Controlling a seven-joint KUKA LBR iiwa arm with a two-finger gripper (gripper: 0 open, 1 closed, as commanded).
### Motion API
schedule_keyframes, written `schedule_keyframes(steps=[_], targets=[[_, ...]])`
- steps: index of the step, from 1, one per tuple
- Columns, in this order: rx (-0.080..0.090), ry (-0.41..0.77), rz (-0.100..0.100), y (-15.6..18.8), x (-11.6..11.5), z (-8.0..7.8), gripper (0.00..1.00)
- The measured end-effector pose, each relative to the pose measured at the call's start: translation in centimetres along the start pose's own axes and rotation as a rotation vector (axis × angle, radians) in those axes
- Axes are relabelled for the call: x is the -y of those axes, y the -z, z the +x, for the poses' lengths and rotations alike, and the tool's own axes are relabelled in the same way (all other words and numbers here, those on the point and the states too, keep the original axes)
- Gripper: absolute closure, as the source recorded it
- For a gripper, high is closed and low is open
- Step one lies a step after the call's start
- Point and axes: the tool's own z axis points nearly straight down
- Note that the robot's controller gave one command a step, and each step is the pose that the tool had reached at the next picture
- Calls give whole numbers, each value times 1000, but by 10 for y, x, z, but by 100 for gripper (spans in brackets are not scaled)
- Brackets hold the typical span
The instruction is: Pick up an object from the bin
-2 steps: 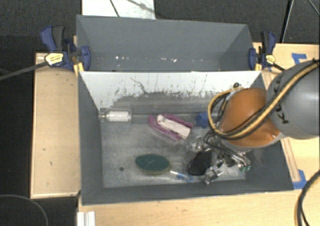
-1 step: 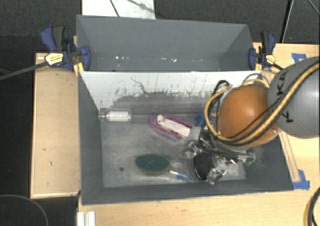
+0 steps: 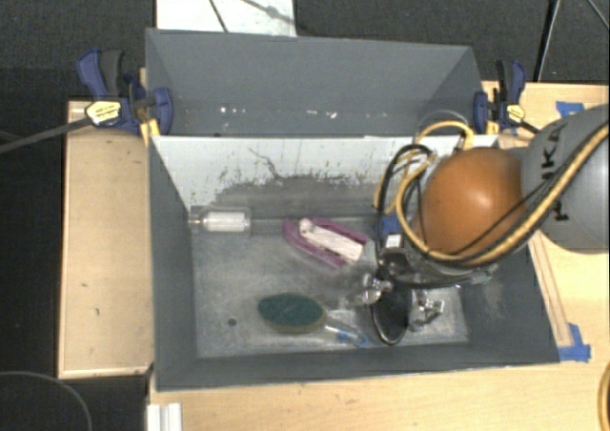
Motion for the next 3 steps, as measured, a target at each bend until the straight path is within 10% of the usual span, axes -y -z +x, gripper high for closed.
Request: schedule_keyframes(steps=[1, 2, 3], targets=[[3, 532, 3, -28, 10, 3, 0], [-1, 818, 4, -28, -7, -45, 0], [-2, 809, 3, -27, -6, -45, 100]])
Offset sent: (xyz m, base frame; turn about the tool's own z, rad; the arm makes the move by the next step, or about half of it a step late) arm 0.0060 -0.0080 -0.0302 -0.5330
